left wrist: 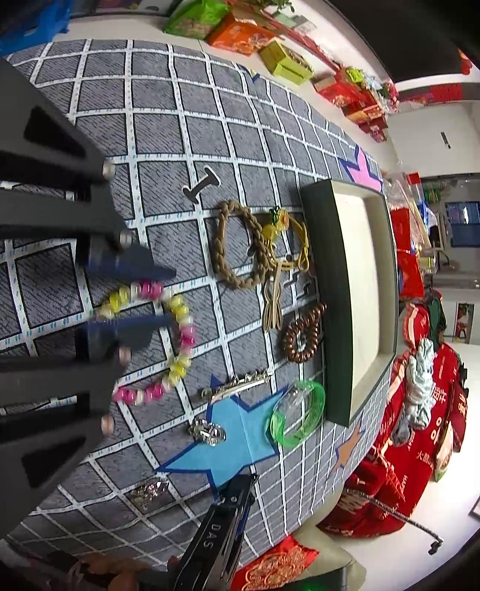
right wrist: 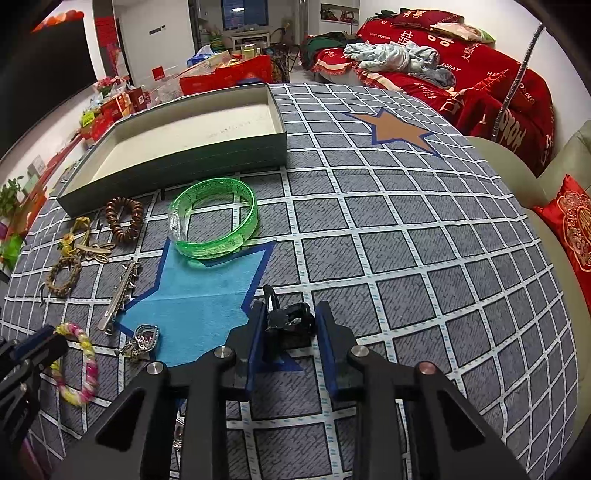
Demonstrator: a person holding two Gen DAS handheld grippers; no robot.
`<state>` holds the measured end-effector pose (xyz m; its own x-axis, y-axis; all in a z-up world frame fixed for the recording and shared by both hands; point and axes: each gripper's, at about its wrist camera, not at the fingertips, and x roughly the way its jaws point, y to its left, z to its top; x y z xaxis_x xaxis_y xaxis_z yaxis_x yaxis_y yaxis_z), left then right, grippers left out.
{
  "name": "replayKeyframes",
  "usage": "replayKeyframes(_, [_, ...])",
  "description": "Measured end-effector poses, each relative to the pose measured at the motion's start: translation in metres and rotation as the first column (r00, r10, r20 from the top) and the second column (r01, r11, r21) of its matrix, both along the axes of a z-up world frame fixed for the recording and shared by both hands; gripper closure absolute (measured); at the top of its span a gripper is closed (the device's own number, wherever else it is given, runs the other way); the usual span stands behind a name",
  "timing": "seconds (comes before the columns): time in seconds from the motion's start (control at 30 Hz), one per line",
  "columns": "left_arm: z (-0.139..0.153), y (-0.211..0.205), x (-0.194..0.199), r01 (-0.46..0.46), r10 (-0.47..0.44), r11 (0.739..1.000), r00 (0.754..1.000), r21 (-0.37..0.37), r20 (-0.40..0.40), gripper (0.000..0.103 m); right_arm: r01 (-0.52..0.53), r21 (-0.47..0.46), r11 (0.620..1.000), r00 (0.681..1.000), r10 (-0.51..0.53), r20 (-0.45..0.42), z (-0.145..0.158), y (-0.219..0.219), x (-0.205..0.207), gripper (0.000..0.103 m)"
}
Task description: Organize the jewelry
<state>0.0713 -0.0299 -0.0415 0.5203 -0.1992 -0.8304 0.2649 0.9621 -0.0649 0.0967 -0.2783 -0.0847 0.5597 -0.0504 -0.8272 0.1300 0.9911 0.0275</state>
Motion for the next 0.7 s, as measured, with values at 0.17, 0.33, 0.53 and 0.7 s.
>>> replayKeyframes(0.17, [0.001,0.009,0.003,0.019,-0.022,0.997,0.999,-0.077,-0.041,0.076,0.001,0.028,1.000,1.000,-0.001,0.009,0.006,0.000,-0.003,0.076])
replayKeyframes(0.33, [0.012,0.017,0.003,0.037,-0.042,0.992,0.999,-0.124,-0.036,0.076,-0.007,0.046,0.999,1.000,0.005,0.030,0.018,0.000,-0.008,0.076])
replayKeyframes(0.53, [0.033,0.022,0.013,0.054,-0.057,0.985,0.998,-0.163,-0.010,0.076,-0.021,0.055,0.998,0.998,0.017,0.064,0.040,0.006,0.000,0.076])
replayKeyframes(0.7, [0.056,0.026,0.036,0.069,-0.067,0.978,0.998,-0.198,0.016,0.085,-0.043,0.076,0.996,0.994,0.035,0.101,0.059,0.012,0.020,0.076])
